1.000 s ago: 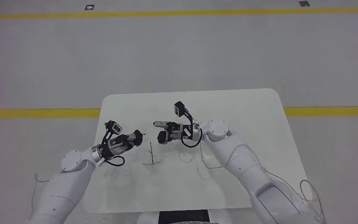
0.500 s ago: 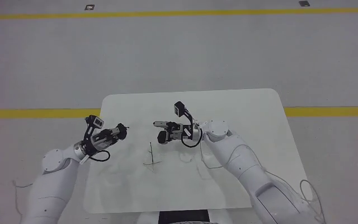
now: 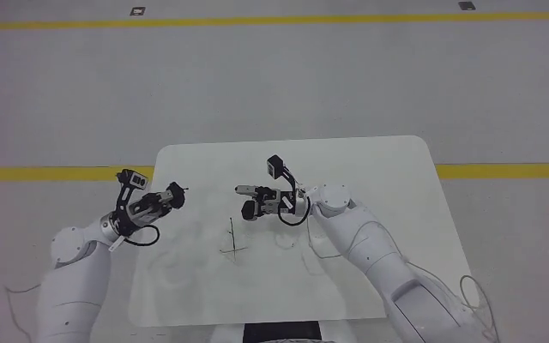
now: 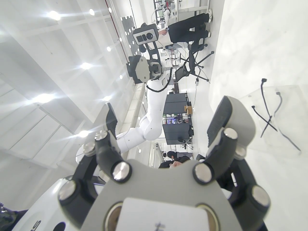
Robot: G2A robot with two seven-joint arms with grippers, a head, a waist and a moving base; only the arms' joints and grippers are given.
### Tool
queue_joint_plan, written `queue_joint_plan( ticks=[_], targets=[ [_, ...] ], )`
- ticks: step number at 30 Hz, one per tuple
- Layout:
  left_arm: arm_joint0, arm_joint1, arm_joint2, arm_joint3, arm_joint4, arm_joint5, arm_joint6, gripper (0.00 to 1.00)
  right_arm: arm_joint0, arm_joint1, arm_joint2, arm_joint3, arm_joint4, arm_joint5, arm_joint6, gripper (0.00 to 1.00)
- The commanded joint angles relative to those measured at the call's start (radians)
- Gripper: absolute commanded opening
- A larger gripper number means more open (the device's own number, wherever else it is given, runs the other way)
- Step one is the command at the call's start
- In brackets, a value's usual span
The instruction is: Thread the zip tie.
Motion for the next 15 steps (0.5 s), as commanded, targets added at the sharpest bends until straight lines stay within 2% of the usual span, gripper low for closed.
queue_joint_plan(
  ticks=[1, 3, 5, 8, 11, 13, 15],
  targets=[
    [0.003, -0.003, -0.025, -0.010, -0.013, 0.000, -0.039, 0.00, 0.000, 0.000, 0.000, 0.000, 0.000, 0.000, 0.000, 1.00],
    [0.008, -0.008, -0.060, -0.060, 0.076, 0.000, -0.047, 0.00, 0.000, 0.000, 0.000, 0.000, 0.000, 0.000, 0.000, 1.00],
    [0.026, -0.016, -0.064, -0.099, 0.106, 0.000, -0.047, 0.00, 0.000, 0.000, 0.000, 0.000, 0.000, 0.000, 0.000, 1.00],
    [0.042, -0.027, -0.085, -0.125, 0.175, 0.000, -0.047, 0.00, 0.000, 0.000, 0.000, 0.000, 0.000, 0.000, 0.000, 1.00],
    [0.033, -0.039, -0.100, -0.111, 0.242, 0.000, -0.047, 0.00, 0.000, 0.000, 0.000, 0.000, 0.000, 0.000, 0.000, 1.00],
    [0.029, -0.046, -0.105, -0.098, 0.238, 0.000, -0.047, 0.00, 0.000, 0.000, 0.000, 0.000, 0.000, 0.000, 0.000, 1.00],
    [0.029, -0.046, -0.105, -0.098, 0.238, 0.000, -0.047, 0.00, 0.000, 0.000, 0.000, 0.000, 0.000, 0.000, 0.000, 1.00]
  ],
)
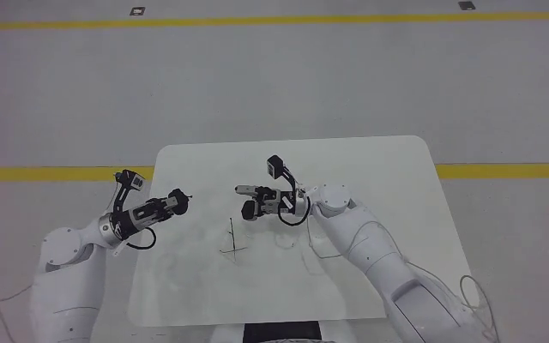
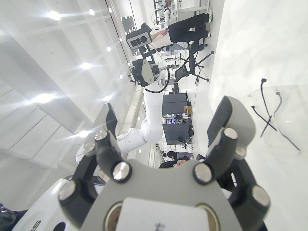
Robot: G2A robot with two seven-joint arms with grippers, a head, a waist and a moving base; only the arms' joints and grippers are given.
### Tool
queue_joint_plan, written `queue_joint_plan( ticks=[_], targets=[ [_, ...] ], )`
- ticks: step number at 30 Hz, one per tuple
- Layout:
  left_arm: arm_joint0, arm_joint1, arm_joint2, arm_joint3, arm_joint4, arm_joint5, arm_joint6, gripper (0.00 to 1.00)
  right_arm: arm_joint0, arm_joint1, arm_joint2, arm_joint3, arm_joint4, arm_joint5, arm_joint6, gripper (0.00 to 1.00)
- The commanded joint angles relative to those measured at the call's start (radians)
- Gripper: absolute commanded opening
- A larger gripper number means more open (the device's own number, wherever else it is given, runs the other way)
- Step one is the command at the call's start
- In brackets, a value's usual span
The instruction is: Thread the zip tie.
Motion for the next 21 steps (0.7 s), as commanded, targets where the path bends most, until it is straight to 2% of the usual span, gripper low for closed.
queue_joint_plan(
  ticks=[1, 4, 8, 10, 12, 15, 21],
  targets=[
    [0.001, 0.000, 0.000, -0.001, -0.001, 0.000, 0.000, 0.00, 0.003, 0.002, -0.016, -0.016, -0.067, 0.014, -0.038, 1.00],
    [0.001, 0.000, 0.000, -0.001, -0.001, 0.000, 0.000, 0.00, 0.015, 0.008, -0.069, -0.086, -0.255, 0.114, -0.108, 1.00],
    [0.001, 0.000, 0.000, -0.001, -0.001, 0.000, 0.000, 0.00, 0.026, 0.013, -0.142, -0.195, -0.458, 0.326, -0.125, 1.00],
    [0.001, 0.000, 0.000, -0.001, -0.001, 0.000, 0.000, 0.00, 0.030, 0.014, -0.168, -0.231, -0.515, 0.402, -0.117, 1.00],
    [0.001, 0.000, 0.000, -0.001, -0.001, 0.000, 0.000, 0.00, 0.025, 0.015, -0.180, -0.265, -0.535, 0.441, -0.113, 1.00],
    [0.001, 0.000, 0.000, -0.001, -0.001, 0.000, 0.000, 0.00, 0.026, 0.018, -0.198, -0.299, -0.568, 0.470, -0.082, 1.00],
    [0.001, 0.000, 0.000, -0.001, -0.001, 0.000, 0.000, 0.00, 0.028, 0.019, -0.202, -0.304, -0.578, 0.474, -0.073, 1.00]
  ],
)
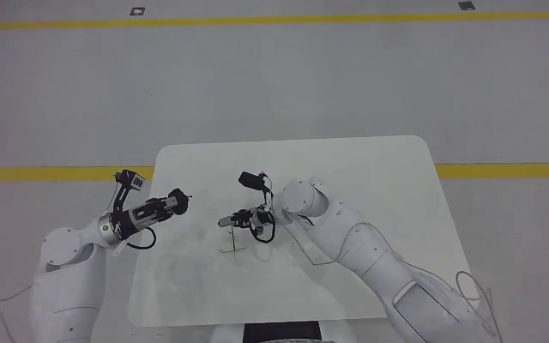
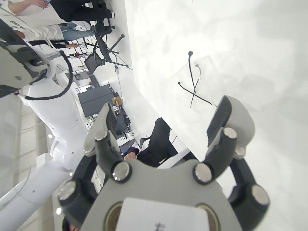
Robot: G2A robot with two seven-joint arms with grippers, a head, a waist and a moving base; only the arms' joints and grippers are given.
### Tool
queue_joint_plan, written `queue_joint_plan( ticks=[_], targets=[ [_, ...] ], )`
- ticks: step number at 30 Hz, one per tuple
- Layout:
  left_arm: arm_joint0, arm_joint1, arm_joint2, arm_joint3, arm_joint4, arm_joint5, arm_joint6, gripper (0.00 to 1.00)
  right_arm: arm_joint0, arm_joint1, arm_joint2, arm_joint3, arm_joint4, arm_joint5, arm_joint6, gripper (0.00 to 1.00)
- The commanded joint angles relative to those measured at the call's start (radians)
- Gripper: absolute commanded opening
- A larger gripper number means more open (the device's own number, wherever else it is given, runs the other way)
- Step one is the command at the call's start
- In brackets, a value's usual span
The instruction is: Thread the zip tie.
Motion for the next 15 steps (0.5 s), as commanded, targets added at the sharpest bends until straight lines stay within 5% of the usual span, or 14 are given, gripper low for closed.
queue_joint_plan(
  ticks=[1, 15],
  targets=[
    [0.000, 0.000, 0.000, 0.000, 0.000, 0.000, 0.000, 0.00, 0.000, 0.000, 0.000, 0.000, 0.000, 0.000, 0.000, 1.00],
    [0.000, 0.000, 0.000, 0.000, 0.000, 0.000, 0.000, 0.00, -0.023, -0.010, -0.048, -0.048, -0.005, -0.044, -0.036, 1.00]
  ],
)
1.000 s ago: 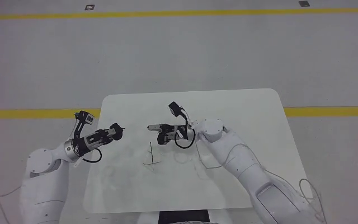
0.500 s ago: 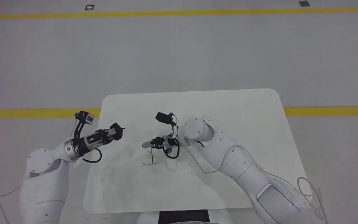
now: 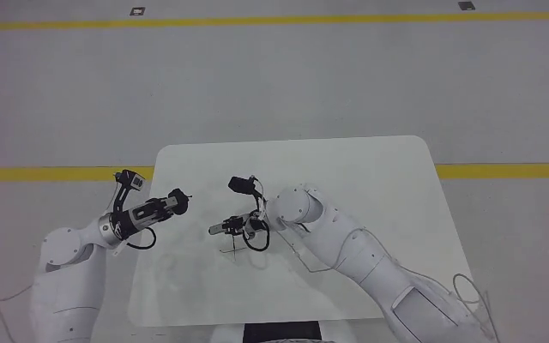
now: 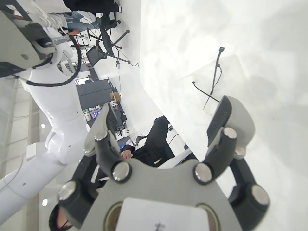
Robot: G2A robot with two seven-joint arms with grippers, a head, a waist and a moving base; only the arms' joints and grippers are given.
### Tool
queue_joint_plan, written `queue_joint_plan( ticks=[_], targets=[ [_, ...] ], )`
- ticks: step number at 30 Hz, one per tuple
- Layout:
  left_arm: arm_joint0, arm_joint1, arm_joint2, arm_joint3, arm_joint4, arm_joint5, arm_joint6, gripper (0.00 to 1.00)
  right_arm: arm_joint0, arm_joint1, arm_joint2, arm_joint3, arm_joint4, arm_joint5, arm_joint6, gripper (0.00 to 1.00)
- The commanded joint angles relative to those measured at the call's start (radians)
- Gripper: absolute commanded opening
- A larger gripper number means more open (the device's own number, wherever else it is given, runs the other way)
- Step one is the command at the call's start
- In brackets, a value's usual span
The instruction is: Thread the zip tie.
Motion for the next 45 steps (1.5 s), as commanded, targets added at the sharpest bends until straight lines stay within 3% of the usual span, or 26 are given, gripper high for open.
queue_joint_plan(
  ticks=[1, 4, 13, 22, 23, 24, 25, 28, 38, 45],
  targets=[
    [0.000, 0.000, 0.000, 0.000, 0.000, 0.000, 0.000, 0.00, 0.005, -0.007, -0.015, 0.019, 0.002, 0.008, -0.011, 1.00],
    [0.000, 0.000, 0.000, 0.000, 0.000, 0.000, 0.000, 0.00, 0.018, -0.019, -0.037, 0.051, -0.001, 0.029, -0.034, 1.00],
    [0.000, 0.000, 0.000, 0.000, 0.000, 0.000, 0.000, 0.00, 0.013, -0.018, -0.038, 0.049, -0.007, 0.026, -0.048, 1.00],
    [0.000, 0.000, 0.000, 0.000, 0.000, 0.000, 0.000, 0.00, 0.011, -0.027, -0.080, 0.035, -0.077, 0.079, -0.082, 1.00],
    [0.000, 0.000, 0.000, 0.000, 0.000, 0.000, 0.000, 0.00, 0.012, -0.029, -0.085, 0.037, -0.080, 0.079, -0.086, 0.98],
    [0.000, 0.000, 0.000, 0.000, 0.000, 0.000, 0.000, 0.00, 0.013, -0.030, -0.088, 0.038, -0.084, 0.079, -0.089, 0.67],
    [0.000, 0.000, 0.000, 0.000, 0.000, 0.000, 0.000, 0.00, 0.014, -0.032, -0.091, 0.040, -0.090, 0.082, -0.092, 0.49],
    [0.000, 0.000, 0.000, 0.000, 0.000, 0.000, 0.000, 0.00, 0.016, -0.036, -0.102, 0.044, -0.106, 0.093, -0.104, 0.40],
    [0.000, 0.000, 0.000, 0.000, 0.000, 0.000, 0.000, 0.00, 0.021, -0.051, -0.128, 0.064, -0.153, 0.142, -0.135, 0.34],
    [0.000, 0.000, 0.000, 0.000, 0.000, 0.000, 0.000, 0.00, 0.014, -0.061, -0.140, 0.085, -0.228, 0.144, -0.168, 0.33]
  ],
)
